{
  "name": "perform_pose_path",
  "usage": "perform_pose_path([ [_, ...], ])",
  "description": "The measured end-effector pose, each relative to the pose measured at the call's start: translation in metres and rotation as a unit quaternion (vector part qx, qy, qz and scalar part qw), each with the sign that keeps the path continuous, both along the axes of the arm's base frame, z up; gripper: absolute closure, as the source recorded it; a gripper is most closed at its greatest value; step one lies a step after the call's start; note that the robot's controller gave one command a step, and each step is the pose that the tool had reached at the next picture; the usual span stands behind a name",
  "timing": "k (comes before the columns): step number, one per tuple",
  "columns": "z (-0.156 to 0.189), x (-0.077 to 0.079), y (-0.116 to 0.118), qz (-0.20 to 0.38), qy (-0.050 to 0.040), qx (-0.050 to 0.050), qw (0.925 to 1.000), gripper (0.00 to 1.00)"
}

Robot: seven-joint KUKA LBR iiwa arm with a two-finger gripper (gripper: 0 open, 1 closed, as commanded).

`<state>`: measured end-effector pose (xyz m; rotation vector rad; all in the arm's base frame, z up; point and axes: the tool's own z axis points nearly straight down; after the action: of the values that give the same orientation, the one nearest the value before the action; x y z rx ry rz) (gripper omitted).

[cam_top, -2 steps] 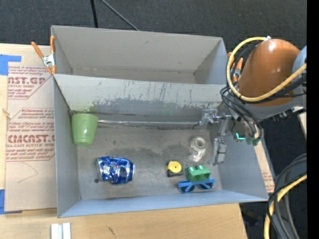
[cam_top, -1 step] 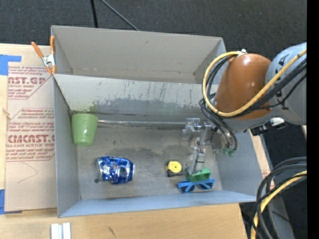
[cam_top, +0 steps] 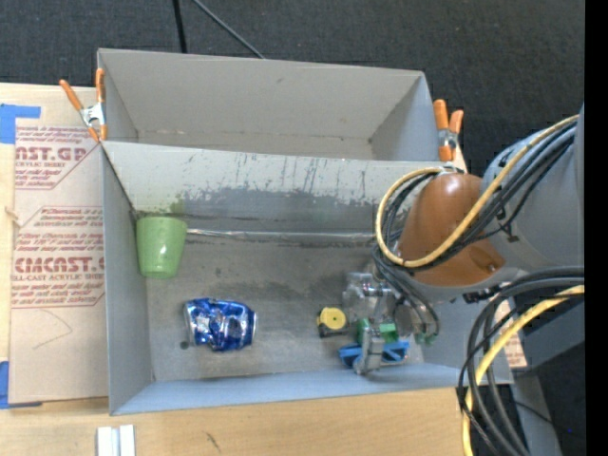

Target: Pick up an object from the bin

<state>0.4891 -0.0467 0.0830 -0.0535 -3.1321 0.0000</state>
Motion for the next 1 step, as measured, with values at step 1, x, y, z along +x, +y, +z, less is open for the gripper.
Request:
perform_pose_path([
  [1, 0.0043, 0.0028, 0.0008, 0.001, -0.0043, 0.0, 1.0, 1.0],
])
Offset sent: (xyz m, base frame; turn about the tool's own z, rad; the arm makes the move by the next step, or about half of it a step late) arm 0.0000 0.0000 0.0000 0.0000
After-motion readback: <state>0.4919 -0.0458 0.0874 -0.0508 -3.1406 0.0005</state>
